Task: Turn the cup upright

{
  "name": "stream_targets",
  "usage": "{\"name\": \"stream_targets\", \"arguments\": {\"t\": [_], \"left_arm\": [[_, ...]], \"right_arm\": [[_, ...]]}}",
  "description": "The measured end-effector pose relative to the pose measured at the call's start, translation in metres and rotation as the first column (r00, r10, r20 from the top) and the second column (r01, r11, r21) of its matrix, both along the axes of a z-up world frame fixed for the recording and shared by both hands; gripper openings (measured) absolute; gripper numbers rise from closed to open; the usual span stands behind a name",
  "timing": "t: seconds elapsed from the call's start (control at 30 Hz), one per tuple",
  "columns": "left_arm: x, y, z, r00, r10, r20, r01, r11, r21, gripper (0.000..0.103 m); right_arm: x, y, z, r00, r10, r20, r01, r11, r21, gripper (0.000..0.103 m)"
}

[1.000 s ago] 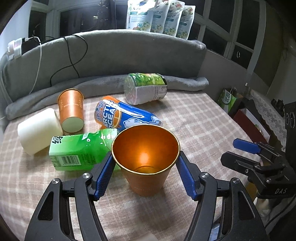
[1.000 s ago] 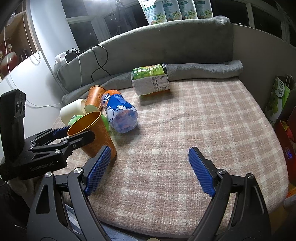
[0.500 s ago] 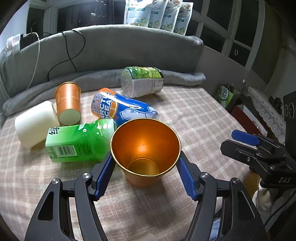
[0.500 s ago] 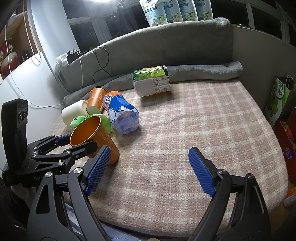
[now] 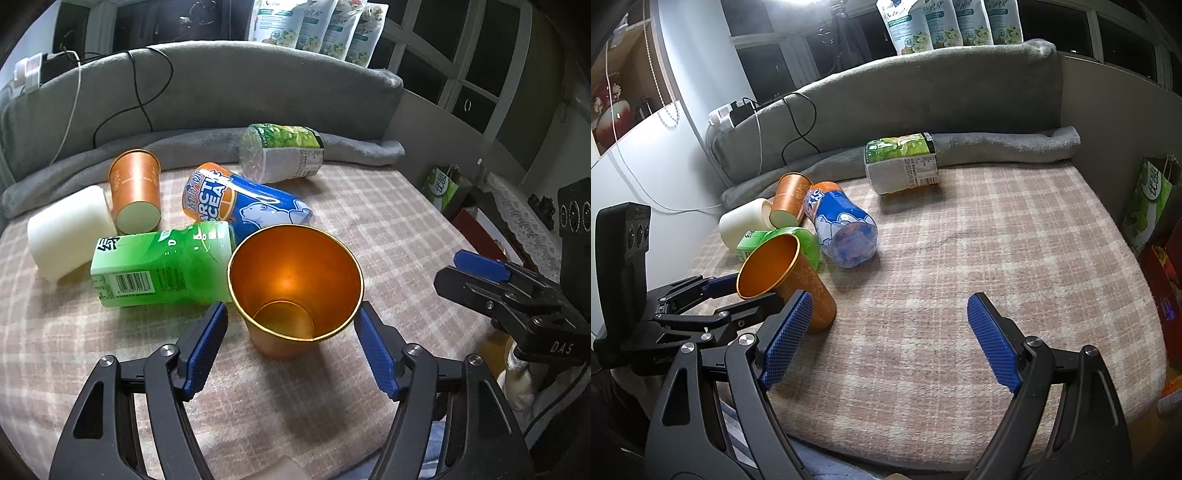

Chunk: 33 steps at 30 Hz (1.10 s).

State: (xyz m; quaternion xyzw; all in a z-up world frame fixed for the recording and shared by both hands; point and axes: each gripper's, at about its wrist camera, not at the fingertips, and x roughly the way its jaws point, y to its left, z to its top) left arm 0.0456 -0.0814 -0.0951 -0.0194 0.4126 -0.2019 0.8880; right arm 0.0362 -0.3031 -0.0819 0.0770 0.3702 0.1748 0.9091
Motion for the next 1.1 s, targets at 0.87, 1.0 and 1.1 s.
{"name": "stream_targets", "arguments": {"t": [0.87,1.0,1.1], "left_arm": [[-0.043,0.046,0.048,0.958,0.184,0.219,-0.182,0.983,-0.03,0.072],[-0.052,0.055,0.062,0.92,0.245,0.306,-0.243,0.969,-0.045,0.079],[-0.06,0.061,0.072,0.881,0.285,0.377,-0.287,0.957,-0.052,0.081]], "right_arm": [[-0.019,0.027,0.023,0.99,0.042,0.135,-0.036,0.998,-0.045,0.088],[-0.023,0.028,0.03,0.983,0.018,0.185,-0.004,0.997,-0.077,0.088],[-0.027,0.029,0.037,0.973,-0.011,0.229,0.034,0.995,-0.096,0.089]]}}
